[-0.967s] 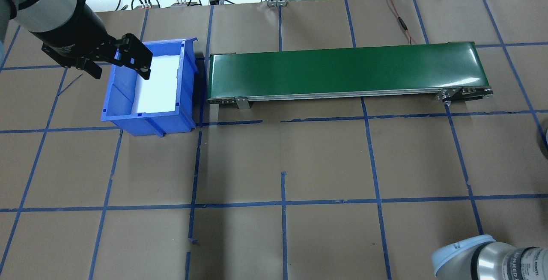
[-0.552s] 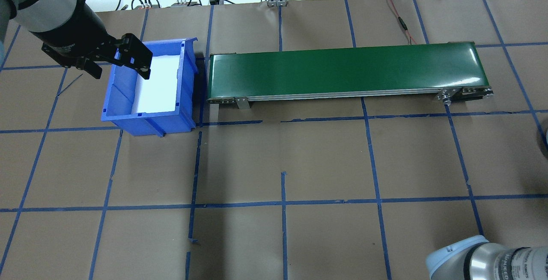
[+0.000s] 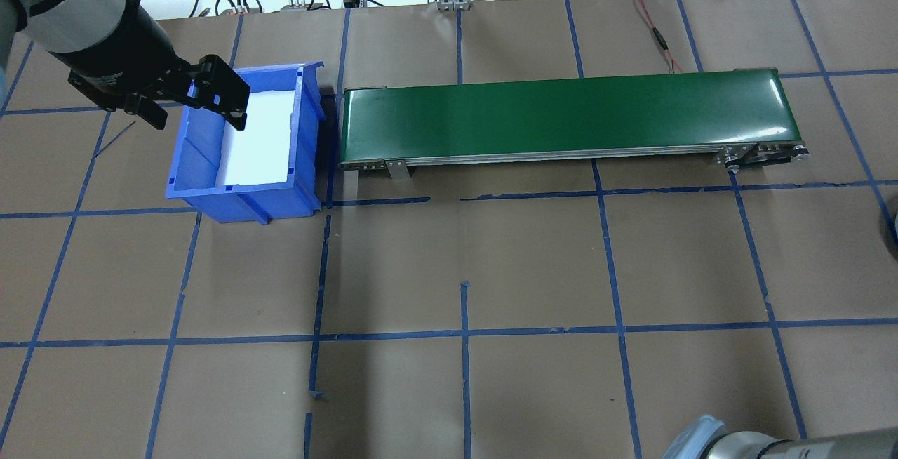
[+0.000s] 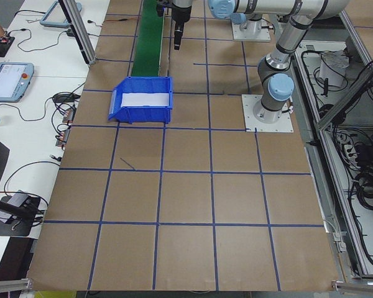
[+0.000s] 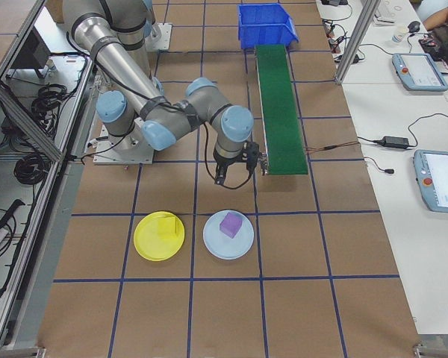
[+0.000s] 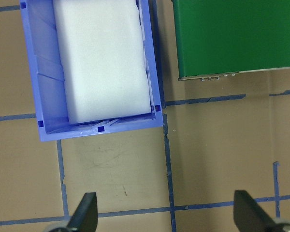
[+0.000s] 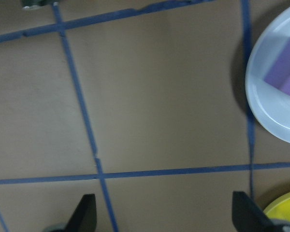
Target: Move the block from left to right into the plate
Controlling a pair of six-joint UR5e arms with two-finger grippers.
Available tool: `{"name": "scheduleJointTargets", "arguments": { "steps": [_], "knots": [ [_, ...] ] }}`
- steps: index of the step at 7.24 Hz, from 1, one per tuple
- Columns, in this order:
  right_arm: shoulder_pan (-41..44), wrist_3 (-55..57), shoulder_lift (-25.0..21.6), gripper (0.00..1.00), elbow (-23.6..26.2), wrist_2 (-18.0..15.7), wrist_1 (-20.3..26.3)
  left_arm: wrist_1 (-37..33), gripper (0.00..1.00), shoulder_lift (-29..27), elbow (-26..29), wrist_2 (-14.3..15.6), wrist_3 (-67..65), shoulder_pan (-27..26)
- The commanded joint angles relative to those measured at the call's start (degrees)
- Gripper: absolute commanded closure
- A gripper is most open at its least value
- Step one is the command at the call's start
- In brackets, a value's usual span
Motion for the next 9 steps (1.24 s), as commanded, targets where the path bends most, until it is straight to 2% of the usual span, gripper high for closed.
{"name": "scheduleJointTargets", "arguments": {
  "steps": [1, 2, 3, 4, 6, 9],
  "knots": [
    [19.06, 17.44, -5.83, 0.0, -2.14, -3.51, 4.76, 0.0, 0.0, 0.0, -0.06, 0.0, 0.0, -0.07],
    [26.2, 21.52, -6.98, 0.0, -3.1, -2.56, 4.76, 0.0, 0.0, 0.0, -0.06, 0.0, 0.0, -0.07],
    [28.97, 22.26, -8.64, 0.0, -4.85, 1.54, 4.85, 0.0, 0.0, 0.0, -0.15, 0.0, 0.0, -0.07],
    [31.96, 24.18, -8.75, 0.0, -6.09, 2.45, 4.85, 0.0, 0.0, 0.0, -0.15, 0.0, 0.0, -0.07],
    [43.18, 41.53, -6.31, 0.0, -9.86, 2.46, 2.66, 0.0, 0.0, 0.0, -0.15, 0.0, 0.0, -0.07],
    [42.36, 42.04, -5.06, 0.0, -10.58, 1.5, 2.21, 0.0, 0.0, 0.0, -0.15, 0.0, 0.0, -0.07]
  ]
}}
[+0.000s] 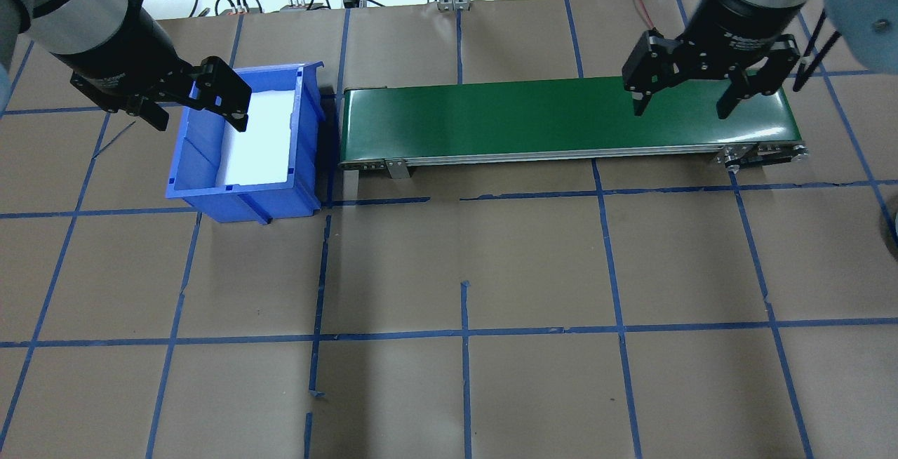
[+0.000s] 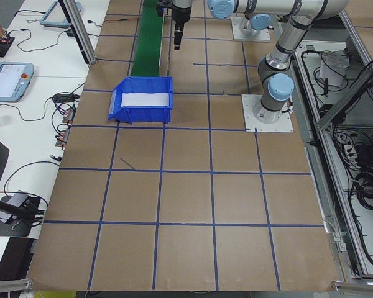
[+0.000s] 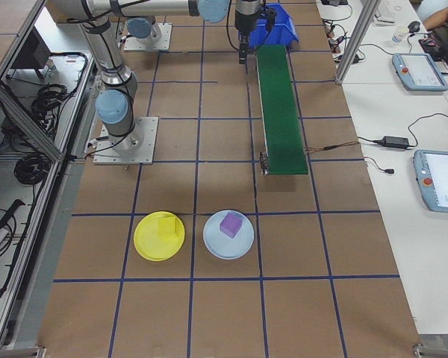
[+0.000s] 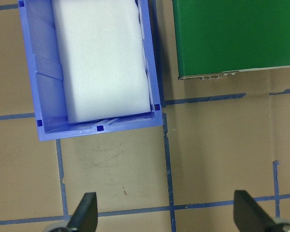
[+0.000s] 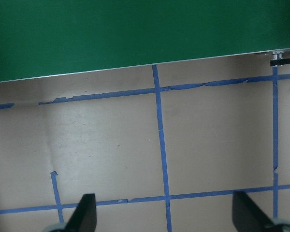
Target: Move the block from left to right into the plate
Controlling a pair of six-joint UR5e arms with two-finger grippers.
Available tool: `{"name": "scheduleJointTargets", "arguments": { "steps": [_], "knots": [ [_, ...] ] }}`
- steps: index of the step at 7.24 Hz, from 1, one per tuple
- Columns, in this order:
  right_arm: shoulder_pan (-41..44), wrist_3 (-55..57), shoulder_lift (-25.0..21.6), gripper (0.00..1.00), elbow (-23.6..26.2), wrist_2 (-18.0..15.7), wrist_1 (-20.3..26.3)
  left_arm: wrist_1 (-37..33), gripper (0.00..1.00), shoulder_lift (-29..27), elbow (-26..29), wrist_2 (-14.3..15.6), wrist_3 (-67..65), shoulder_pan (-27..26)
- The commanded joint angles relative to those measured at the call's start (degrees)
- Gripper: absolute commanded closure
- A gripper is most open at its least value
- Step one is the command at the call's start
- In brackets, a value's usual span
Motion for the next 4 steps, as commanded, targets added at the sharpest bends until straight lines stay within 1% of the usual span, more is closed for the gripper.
{"name": "scheduleJointTargets", "arguments": {
  "steps": [1, 2, 4],
  "knots": [
    [-0.73, 0.38, 0.09, 0.0, -0.43, -0.72, 0.1, 0.0, 0.0, 0.0, 0.0, 0.0, 0.0, 0.0],
    [-0.73, 0.38, 0.08, 0.0, -0.6, -0.12, 0.1, 0.0, 0.0, 0.0, 0.0, 0.0, 0.0, 0.0],
    [-0.9, 0.29, 0.08, 0.0, -0.69, -0.2, 0.1, 0.0, 0.0, 0.0, 0.0, 0.0, 0.0, 0.0]
  ]
}}
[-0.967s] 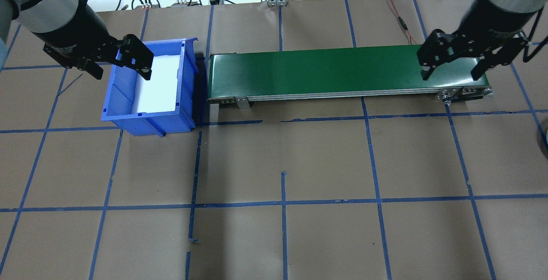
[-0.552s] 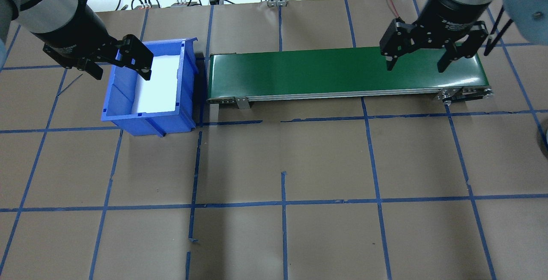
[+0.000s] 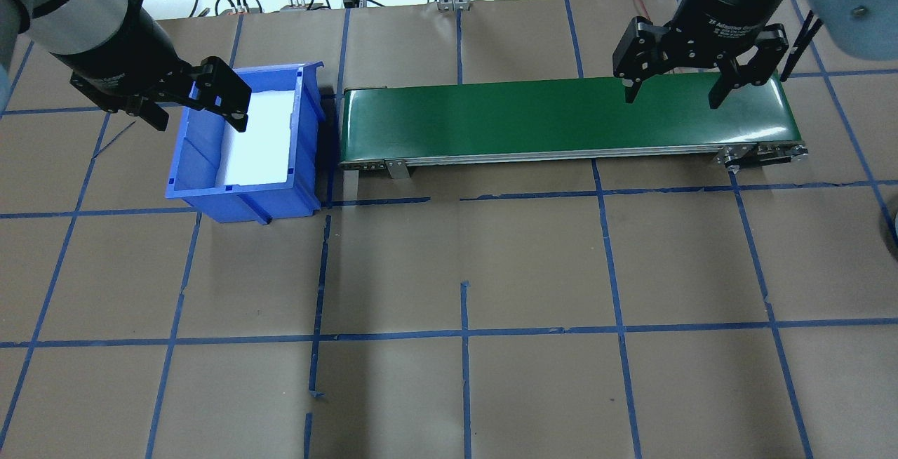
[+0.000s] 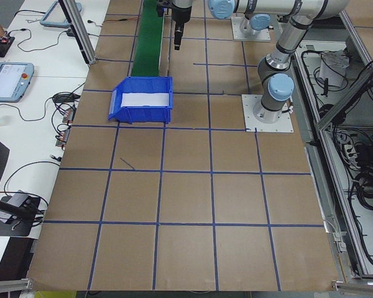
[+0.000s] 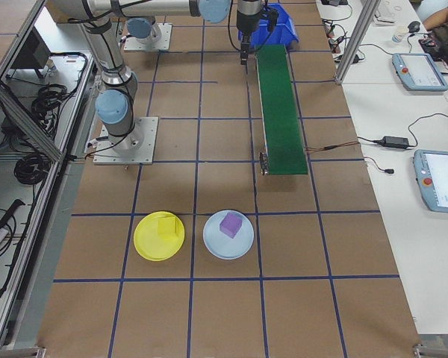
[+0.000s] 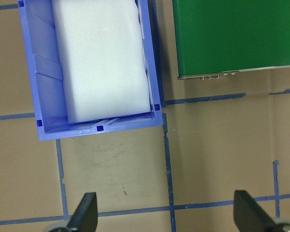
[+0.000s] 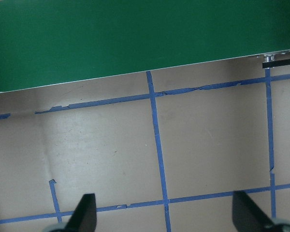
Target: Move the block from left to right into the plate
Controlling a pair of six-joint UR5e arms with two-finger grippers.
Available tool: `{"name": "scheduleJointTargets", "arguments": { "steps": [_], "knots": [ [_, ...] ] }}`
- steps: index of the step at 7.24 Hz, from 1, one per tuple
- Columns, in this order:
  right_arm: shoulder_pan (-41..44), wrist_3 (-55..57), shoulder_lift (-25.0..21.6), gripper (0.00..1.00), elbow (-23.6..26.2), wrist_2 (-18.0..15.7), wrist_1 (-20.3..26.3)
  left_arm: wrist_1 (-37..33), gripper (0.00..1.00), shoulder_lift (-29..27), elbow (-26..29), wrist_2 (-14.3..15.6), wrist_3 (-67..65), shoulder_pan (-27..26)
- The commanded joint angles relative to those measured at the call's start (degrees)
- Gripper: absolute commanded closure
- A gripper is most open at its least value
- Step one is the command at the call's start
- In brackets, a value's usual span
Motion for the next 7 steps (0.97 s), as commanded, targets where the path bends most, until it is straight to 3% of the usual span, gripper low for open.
{"name": "scheduleJointTargets", "arguments": {
  "steps": [1, 7],
  "knots": [
    [-0.08, -0.03, -0.01, 0.0, -0.07, 0.12, 0.01, 0.0, 0.0, 0.0, 0.0, 0.0, 0.0, 0.0],
    [-0.25, -0.03, -0.09, 0.0, 0.46, -0.31, 0.18, 0.0, 0.0, 0.0, 0.0, 0.0, 0.0, 0.0]
  ]
}}
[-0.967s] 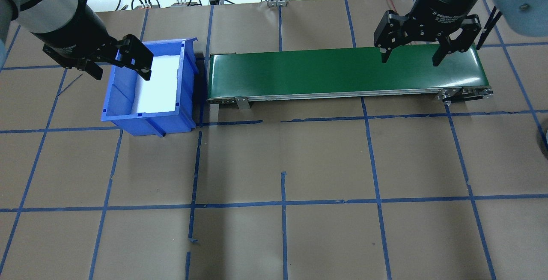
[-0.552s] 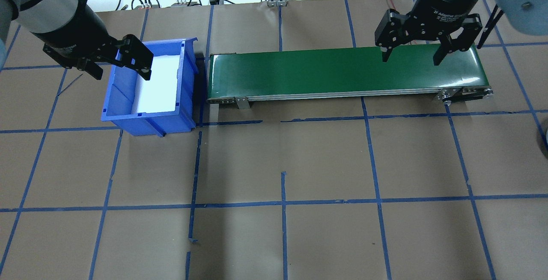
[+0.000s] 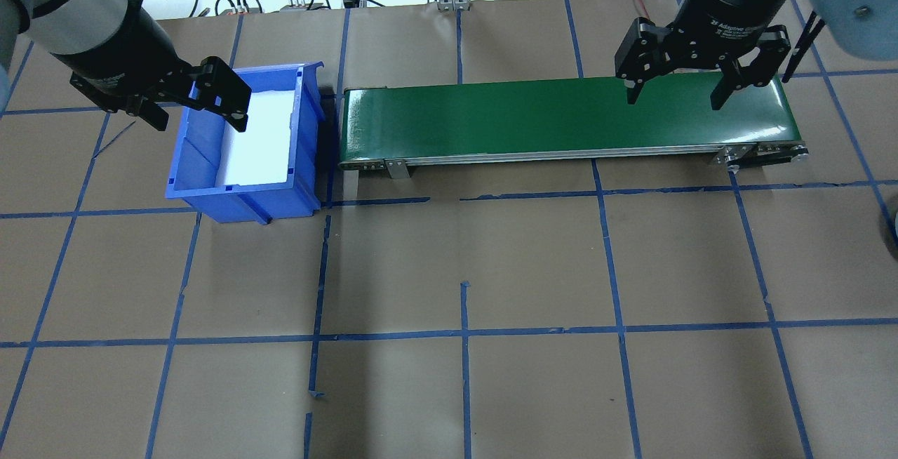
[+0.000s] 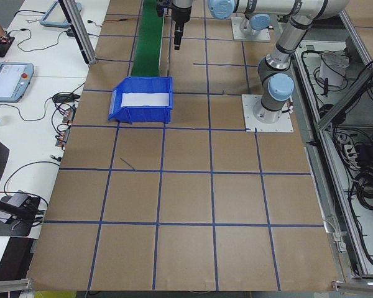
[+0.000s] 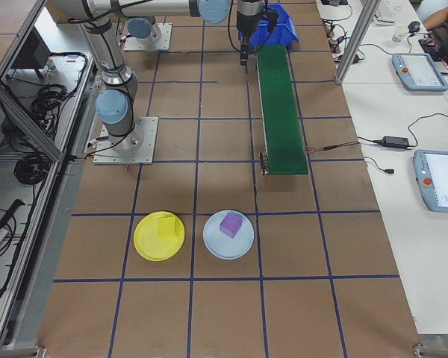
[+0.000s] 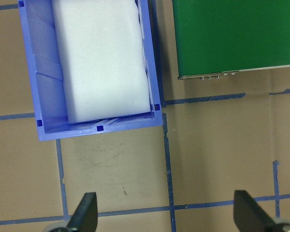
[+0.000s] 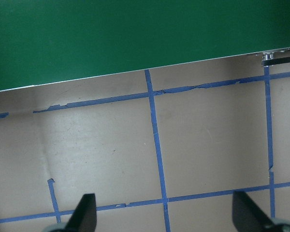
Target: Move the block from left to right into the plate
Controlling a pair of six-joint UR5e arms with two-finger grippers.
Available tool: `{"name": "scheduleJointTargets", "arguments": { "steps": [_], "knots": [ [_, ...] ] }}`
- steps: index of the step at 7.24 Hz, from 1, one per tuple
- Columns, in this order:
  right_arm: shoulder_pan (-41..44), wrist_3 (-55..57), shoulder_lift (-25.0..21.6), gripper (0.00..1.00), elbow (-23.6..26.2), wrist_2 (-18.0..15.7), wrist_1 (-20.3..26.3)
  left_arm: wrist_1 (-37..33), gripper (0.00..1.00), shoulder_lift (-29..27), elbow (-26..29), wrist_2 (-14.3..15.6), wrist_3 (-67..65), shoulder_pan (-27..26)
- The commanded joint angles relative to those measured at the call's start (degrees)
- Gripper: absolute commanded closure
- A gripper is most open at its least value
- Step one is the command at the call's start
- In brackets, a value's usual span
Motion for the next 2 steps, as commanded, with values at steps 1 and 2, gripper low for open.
{"name": "scheduleJointTargets", "arguments": {
  "steps": [1, 2],
  "knots": [
    [0.37, 0.0, -0.02, 0.0, 0.32, 0.35, -0.42, 0.0, 0.0, 0.0, 0.0, 0.0, 0.0, 0.0],
    [0.38, 0.09, 0.07, 0.0, 0.49, 0.44, -0.52, 0.0, 0.0, 0.0, 0.0, 0.0, 0.0, 0.0]
  ]
}}
